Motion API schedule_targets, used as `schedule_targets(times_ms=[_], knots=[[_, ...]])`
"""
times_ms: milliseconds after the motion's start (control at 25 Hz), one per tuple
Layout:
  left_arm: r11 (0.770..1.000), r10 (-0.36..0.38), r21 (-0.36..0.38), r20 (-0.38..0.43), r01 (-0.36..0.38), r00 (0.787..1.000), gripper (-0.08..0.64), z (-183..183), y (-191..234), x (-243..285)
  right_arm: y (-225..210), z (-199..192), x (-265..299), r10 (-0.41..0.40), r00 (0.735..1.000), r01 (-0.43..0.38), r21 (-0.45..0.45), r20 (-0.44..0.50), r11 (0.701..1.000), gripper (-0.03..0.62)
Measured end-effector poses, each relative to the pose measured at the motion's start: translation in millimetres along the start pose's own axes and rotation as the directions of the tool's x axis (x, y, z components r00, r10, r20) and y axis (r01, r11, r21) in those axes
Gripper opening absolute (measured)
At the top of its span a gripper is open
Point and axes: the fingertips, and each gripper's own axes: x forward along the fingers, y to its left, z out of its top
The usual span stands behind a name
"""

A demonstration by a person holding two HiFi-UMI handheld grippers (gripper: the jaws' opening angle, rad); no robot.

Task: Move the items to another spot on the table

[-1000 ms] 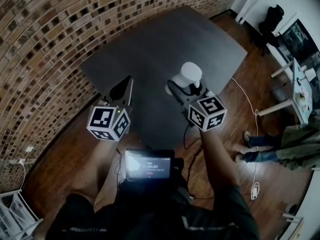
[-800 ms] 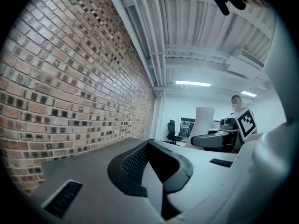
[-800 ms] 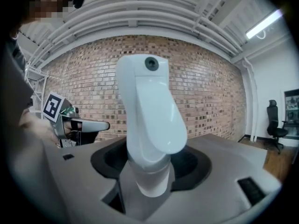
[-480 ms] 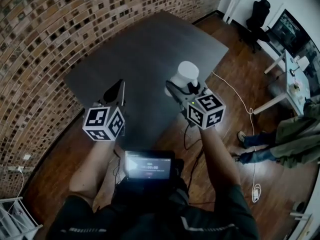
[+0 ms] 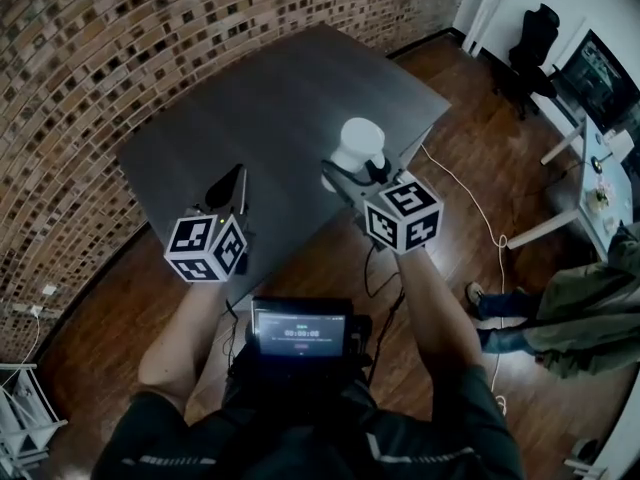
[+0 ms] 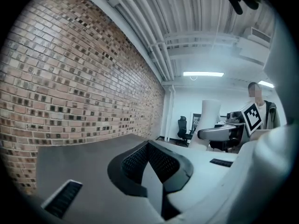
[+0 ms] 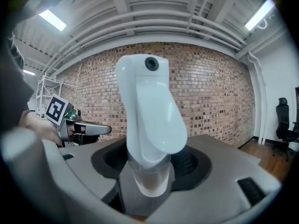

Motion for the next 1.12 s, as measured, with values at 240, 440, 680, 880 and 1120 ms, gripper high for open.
schedule_targets(times_ms=[240,440,680,880,1120], knots=[[1.000,-0.010,-0.009,-0.005,0.010,1.000,-0.009,3.9,-34.4,41.0,-43.2,-0.8,-10.4,-0.004,1.000,0.004,0.006,-0.001,1.000,0.275],[0.999,-0.032,-0.033,-0.001,0.032,0.999,-0.009,-0.7,-58.1,89.4,-91.6,-4.9,-10.9,-0.028,1.000,0.028,0.009,-0.008,1.000,0.275],[0.998,-0.046,-0.041,-0.017,0.045,0.999,-0.009,-11.6,-60.5,160.9,-151.5,-5.2,18.5,-0.031,0.999,0.031,0.017,-0.030,0.999,0.275],[0.998,-0.052,-0.032,-0.036,0.051,0.998,-0.009,-19.1,-49.5,224.3,-193.0,-10.6,60.0,-0.010,0.998,0.011,0.020,-0.061,1.000,0.275],[0.997,-0.045,-0.062,-0.053,0.041,0.998,-0.009,-29.6,-34.1,282.5,-237.4,-10.8,103.2,-0.002,0.997,0.005,0.039,-0.078,0.999,0.275]])
